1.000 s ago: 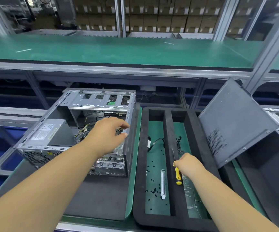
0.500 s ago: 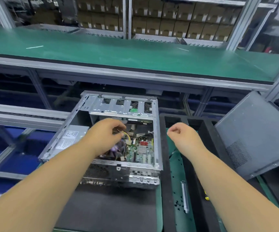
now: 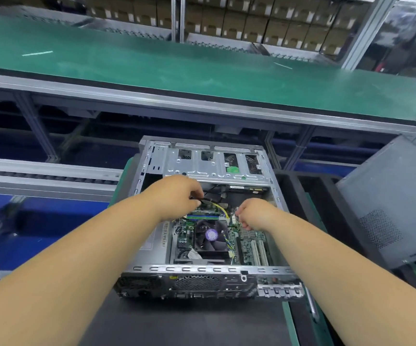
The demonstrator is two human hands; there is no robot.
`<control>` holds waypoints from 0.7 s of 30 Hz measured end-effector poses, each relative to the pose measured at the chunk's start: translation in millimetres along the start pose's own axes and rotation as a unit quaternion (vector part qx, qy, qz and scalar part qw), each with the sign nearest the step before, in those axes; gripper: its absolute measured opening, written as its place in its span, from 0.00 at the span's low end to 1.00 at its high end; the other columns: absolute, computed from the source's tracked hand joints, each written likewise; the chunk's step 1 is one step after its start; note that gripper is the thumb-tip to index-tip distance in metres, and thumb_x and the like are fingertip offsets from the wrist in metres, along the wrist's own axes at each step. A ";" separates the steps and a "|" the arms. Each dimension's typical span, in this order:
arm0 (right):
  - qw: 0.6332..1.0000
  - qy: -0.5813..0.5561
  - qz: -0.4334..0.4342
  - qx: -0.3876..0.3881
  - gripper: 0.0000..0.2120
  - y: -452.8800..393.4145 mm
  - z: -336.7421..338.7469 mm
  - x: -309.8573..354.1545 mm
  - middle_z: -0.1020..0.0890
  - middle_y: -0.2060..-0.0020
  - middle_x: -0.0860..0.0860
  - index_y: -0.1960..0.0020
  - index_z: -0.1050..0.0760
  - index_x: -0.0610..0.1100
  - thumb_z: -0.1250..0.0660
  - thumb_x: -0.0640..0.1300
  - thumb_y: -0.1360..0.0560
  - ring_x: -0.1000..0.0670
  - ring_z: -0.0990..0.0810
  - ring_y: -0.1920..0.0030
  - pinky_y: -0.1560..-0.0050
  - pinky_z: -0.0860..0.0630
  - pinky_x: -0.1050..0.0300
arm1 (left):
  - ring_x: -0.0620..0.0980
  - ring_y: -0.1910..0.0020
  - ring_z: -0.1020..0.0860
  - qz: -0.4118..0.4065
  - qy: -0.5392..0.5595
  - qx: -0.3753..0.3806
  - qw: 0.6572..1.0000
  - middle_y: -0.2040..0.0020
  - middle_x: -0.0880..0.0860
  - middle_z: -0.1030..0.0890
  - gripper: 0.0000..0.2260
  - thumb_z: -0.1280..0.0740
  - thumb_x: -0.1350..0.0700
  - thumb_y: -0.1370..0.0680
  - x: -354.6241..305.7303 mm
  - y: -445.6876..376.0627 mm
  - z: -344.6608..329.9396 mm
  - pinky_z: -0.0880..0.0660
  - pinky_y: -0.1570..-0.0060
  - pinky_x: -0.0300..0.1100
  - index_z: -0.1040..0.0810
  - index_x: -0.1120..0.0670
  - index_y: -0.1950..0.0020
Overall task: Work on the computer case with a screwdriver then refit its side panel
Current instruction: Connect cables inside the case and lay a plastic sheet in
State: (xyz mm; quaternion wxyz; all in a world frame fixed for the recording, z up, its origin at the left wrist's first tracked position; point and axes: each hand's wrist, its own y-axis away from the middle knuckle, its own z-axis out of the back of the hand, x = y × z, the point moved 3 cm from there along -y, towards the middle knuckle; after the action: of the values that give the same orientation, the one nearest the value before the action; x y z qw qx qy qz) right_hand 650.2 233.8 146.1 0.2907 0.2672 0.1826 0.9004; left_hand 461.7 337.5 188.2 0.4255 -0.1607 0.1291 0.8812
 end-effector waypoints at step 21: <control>0.989 0.126 0.061 -0.037 0.13 -69.1 -26.3 3.0 0.17 0.54 0.46 0.49 0.20 0.43 0.25 0.50 0.28 0.45 0.21 0.53 0.54 0.28 0.58 | 0.57 0.42 0.25 -0.014 -0.151 0.243 0.958 0.33 0.57 0.27 0.25 0.41 0.61 0.23 -9.3 -81.0 -60.3 0.25 0.43 0.50 0.37 0.52 0.25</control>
State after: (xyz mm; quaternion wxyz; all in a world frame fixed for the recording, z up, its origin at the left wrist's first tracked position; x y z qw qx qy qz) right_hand 662.1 284.0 93.0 0.2195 0.1512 0.1678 0.9491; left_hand 541.7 358.0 129.3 0.4786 0.0806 0.2711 0.8312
